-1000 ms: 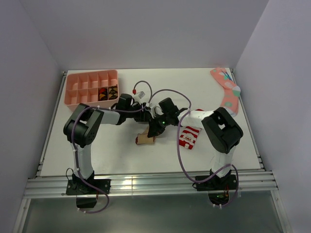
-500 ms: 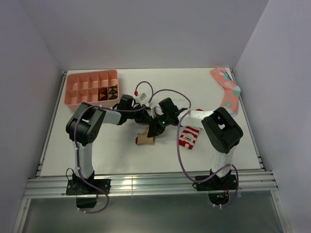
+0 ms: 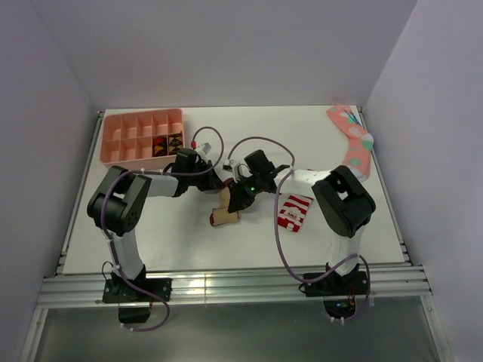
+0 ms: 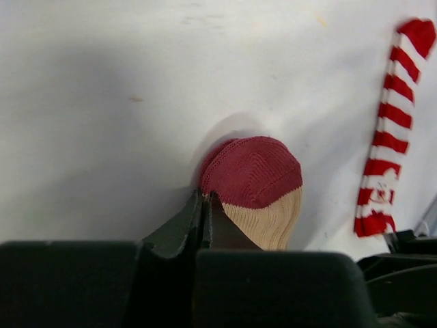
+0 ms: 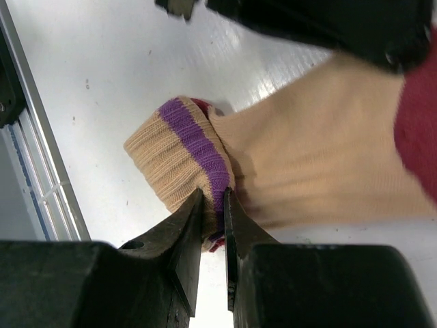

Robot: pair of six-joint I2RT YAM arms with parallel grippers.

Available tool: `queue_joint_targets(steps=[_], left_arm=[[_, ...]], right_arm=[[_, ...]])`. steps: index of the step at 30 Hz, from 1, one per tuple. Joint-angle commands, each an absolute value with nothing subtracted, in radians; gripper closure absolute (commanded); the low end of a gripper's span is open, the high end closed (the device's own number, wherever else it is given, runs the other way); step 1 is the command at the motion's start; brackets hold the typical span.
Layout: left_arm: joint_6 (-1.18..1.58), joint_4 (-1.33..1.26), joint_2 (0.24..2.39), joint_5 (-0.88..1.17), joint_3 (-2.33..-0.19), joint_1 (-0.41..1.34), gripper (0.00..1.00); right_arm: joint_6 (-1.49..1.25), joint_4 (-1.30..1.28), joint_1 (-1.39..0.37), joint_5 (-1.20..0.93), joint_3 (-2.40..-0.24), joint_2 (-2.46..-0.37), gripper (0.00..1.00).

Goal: Roll the socks
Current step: Roll the sock at the center of the board.

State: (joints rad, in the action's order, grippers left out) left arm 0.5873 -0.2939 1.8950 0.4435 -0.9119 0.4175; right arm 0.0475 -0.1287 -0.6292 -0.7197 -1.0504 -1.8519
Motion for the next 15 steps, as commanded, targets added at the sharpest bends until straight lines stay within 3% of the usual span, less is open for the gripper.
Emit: queue_joint_targets(steps=[1, 15], left_arm=[[0.594, -0.273, 1.822, 0.291, -0.891, 0.384, 1.00], [0.603, -0.173, 1.827, 0.176, -0.960, 0.350, 1.00]], right_arm=[[0.100, -0.242, -0.641, -0.725, -1.109, -1.882, 0.89], [0.227, -0.446, -0.667, -0.812, -1.235, -1.996, 0.90]])
